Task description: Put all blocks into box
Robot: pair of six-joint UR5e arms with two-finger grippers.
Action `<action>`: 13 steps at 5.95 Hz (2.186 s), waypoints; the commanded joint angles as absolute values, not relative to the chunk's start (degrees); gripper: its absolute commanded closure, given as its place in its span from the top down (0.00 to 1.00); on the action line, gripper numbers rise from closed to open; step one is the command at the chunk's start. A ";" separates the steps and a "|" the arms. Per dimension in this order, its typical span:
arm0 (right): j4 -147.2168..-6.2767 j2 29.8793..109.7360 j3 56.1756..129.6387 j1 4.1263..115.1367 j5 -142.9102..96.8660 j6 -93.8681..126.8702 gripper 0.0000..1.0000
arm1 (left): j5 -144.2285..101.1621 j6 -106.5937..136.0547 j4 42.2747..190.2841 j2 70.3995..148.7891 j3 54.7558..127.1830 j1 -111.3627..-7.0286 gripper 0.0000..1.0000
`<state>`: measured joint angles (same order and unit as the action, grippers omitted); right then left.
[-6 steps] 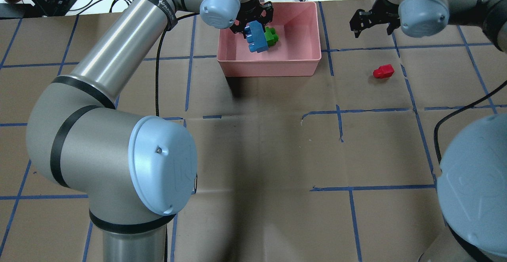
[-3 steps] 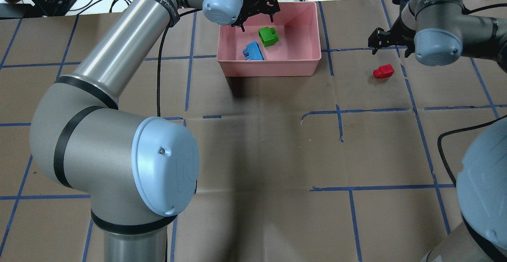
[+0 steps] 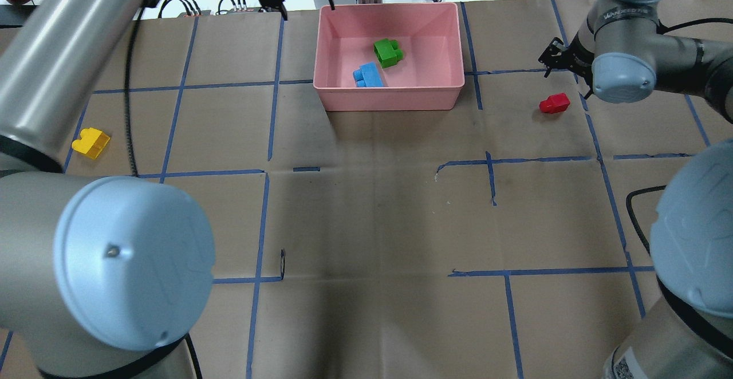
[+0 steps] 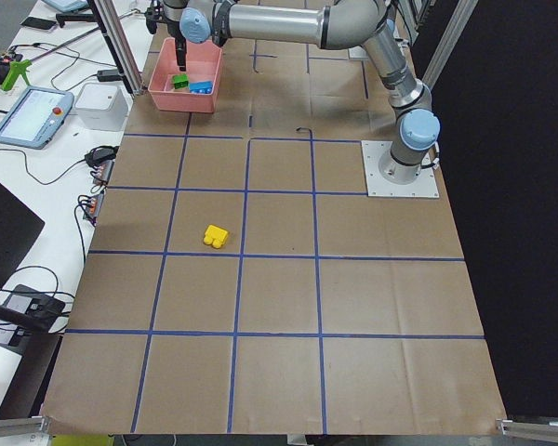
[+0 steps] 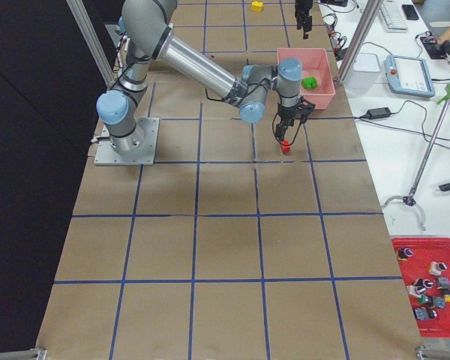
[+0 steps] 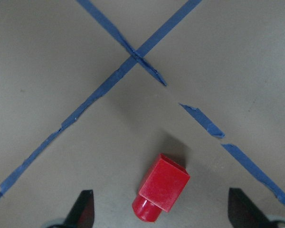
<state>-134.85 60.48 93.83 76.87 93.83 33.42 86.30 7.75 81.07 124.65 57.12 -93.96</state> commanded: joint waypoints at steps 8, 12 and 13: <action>-135.79 55.99 94.31 77.08 95.19 42.71 0.93 | 86.13 -58.12 74.37 124.86 70.94 -56.97 0.99; -135.09 57.21 93.26 77.08 94.66 42.72 0.30 | 85.43 -67.15 66.57 129.38 78.63 -53.35 0.99; -130.82 60.09 92.64 77.17 93.88 41.93 0.12 | 85.34 -67.67 64.53 129.38 80.05 -53.35 0.99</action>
<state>-133.86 57.91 93.29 77.11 94.49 42.50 85.40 -67.19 66.85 129.32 78.15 -53.41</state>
